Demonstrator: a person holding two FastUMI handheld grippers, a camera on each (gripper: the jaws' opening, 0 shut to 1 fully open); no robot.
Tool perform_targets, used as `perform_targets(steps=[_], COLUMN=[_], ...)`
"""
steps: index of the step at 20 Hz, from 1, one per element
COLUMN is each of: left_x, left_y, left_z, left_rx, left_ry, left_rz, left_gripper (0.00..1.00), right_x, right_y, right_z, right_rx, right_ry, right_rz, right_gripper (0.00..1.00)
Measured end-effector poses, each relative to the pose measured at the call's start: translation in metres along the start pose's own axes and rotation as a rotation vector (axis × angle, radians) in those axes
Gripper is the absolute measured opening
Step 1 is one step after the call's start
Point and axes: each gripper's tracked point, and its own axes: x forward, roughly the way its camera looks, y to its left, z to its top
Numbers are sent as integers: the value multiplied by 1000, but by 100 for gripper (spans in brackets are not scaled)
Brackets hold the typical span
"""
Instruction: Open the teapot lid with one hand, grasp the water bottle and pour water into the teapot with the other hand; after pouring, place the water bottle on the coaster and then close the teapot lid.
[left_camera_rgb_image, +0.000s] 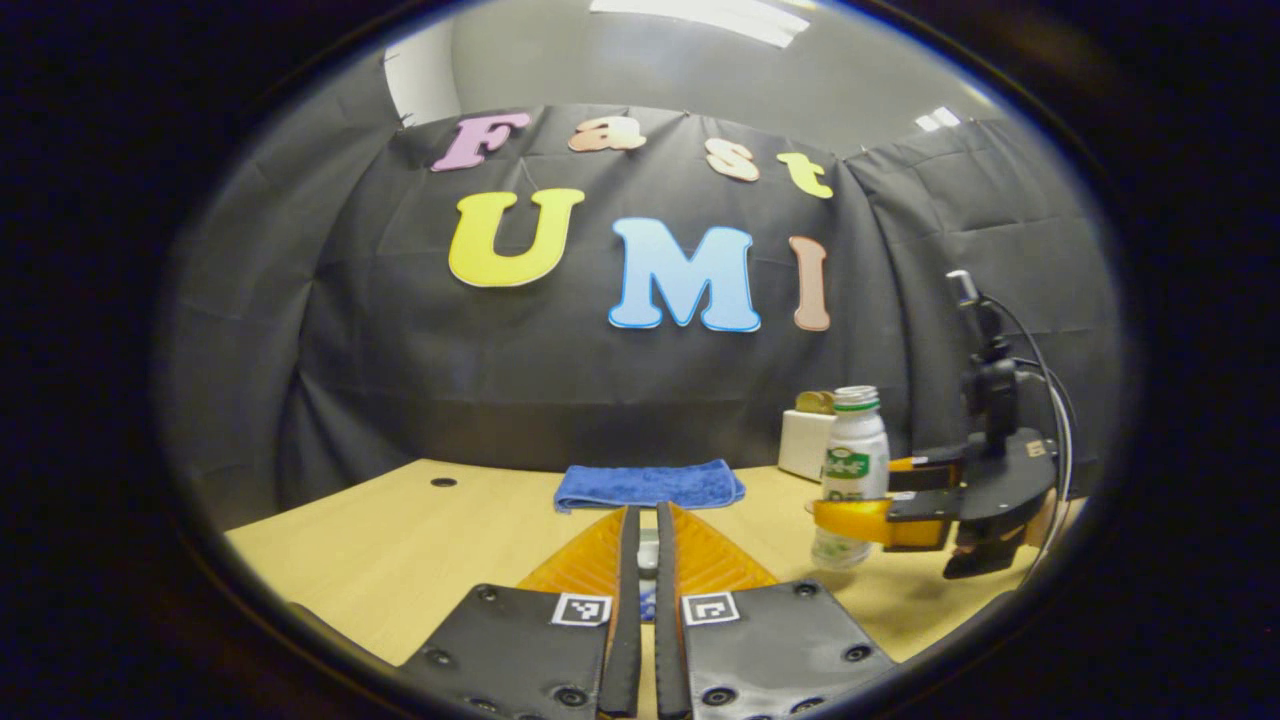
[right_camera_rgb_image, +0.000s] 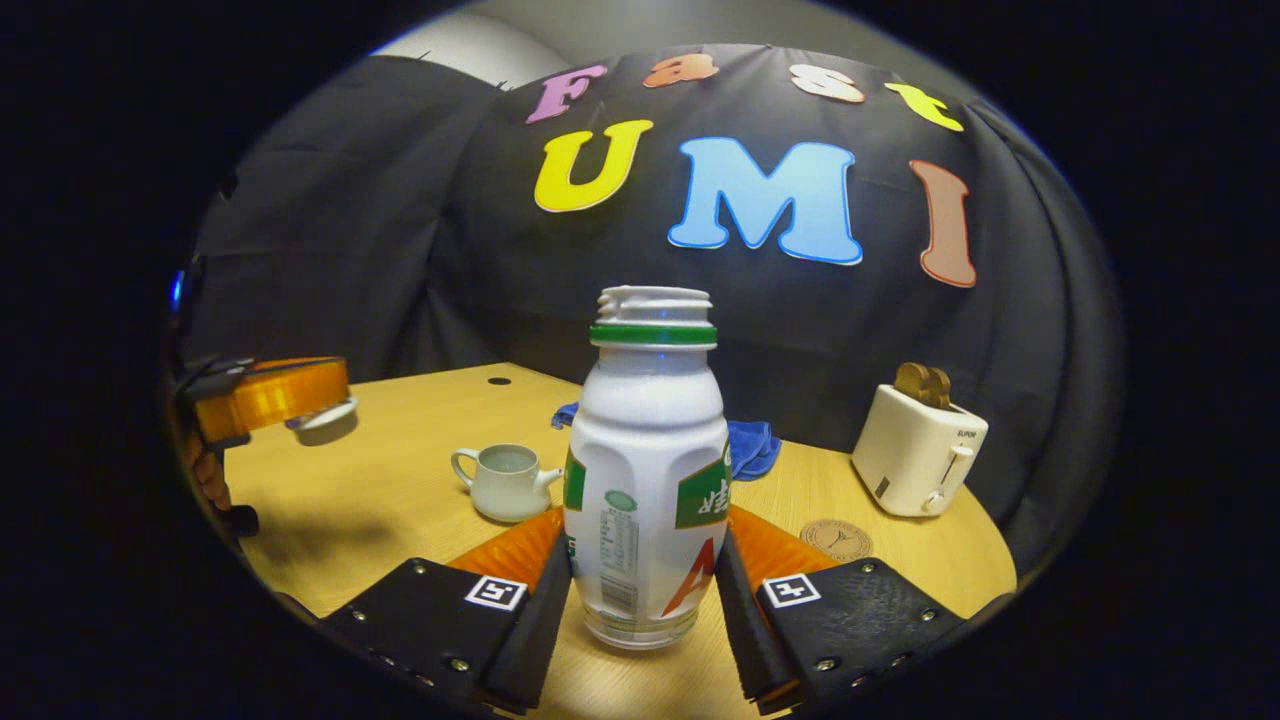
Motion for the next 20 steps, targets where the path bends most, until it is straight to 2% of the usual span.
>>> perform_targets(steps=[2,3,4,6,9,13,20], left_x=[26,40,52,81,114,131,141], left_y=[3,4,5,5,-1,3,5], left_z=[-2,0,1,-10,-35,-58,-67], left_rx=[4,21,44,84,98,82,82], left_ry=[20,18,11,17,68,112,131], left_rz=[-1,3,6,18,-3,9,16], left_gripper=[16,8,7,16,16,16,16], right_x=[-15,-20,-24,-30,-38,-43,-46], right_y=[-11,-19,-28,-40,-45,-51,-56], right_z=[-3,-4,-6,-11,-16,-20,-27], right_rx=[36,41,44,48,40,42,60], right_ry=[6,11,15,29,29,28,47], right_rz=[-6,-22,-41,-71,-77,-78,-78], right_gripper=[71,71,71,71,71,71,71])
